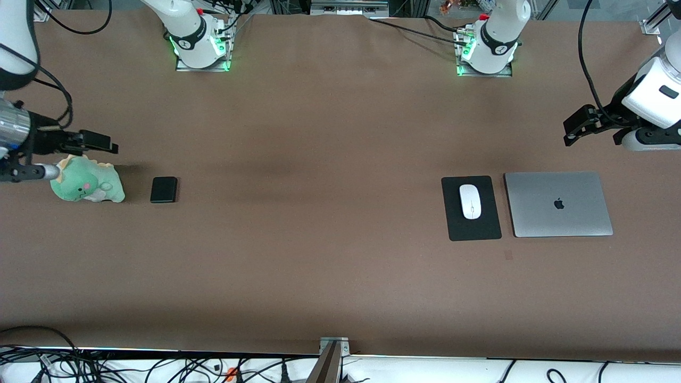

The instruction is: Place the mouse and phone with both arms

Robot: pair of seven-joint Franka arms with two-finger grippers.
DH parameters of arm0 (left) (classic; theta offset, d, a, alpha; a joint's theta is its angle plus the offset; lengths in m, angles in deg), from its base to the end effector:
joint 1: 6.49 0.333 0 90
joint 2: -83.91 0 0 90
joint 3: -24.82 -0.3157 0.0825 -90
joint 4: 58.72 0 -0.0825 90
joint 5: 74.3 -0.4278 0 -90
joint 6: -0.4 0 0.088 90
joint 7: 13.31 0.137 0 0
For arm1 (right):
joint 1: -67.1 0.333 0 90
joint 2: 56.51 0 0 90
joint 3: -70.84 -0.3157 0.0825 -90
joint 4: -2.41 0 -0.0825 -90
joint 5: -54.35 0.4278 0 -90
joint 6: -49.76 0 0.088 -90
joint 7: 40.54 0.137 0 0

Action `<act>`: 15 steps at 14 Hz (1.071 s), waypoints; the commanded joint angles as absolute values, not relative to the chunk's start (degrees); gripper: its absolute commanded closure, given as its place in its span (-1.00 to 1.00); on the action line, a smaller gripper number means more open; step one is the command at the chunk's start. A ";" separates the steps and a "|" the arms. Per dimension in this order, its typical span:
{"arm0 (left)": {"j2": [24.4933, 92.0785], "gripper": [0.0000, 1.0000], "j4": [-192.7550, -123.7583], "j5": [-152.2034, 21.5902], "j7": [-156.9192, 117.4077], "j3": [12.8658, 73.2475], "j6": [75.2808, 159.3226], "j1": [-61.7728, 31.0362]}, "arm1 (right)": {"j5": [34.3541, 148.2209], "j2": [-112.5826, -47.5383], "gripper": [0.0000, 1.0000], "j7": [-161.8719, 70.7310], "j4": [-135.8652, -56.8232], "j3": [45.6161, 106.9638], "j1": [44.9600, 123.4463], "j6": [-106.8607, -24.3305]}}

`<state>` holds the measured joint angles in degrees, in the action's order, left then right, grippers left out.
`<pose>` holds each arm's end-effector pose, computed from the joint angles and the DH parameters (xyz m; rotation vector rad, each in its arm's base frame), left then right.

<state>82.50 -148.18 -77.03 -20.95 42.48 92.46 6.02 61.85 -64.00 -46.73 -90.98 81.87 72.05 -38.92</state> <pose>0.6081 -0.0464 0.5882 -3.1031 -0.0659 -0.0408 0.6145 -0.0424 0.4852 -2.9995 0.0149 0.2978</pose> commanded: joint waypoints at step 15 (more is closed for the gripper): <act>81.89 -1.00 -146.26 -76.06 -20.42 43.01 90.58 6.16 | 54.09 -52.90 -1.00 -38.17 -89.70 68.54 63.75 -35.23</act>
